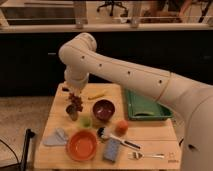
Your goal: Place grapes in metal cup
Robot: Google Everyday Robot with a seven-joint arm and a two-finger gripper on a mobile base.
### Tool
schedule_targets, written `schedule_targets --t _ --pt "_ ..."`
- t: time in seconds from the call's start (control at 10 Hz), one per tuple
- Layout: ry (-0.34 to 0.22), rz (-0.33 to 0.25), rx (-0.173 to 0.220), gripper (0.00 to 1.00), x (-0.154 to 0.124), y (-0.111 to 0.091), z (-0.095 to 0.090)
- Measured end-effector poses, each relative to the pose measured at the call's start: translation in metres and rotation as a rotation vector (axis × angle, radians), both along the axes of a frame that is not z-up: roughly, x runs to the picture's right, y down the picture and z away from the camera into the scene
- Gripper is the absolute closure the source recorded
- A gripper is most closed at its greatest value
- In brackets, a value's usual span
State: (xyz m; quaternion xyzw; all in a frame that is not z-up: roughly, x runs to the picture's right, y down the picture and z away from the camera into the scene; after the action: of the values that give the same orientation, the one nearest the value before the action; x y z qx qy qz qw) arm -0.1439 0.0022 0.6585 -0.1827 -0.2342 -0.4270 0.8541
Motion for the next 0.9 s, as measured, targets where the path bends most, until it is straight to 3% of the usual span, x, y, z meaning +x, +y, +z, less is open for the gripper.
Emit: schedule_targets --t 0.4,0.9 --pt "-0.033 -0.030 -0.068 1.00 -0.024 -0.003 0.010" --pt "-0.047 -0.071 -0.123 1.00 -0.045 0.002 0.026"
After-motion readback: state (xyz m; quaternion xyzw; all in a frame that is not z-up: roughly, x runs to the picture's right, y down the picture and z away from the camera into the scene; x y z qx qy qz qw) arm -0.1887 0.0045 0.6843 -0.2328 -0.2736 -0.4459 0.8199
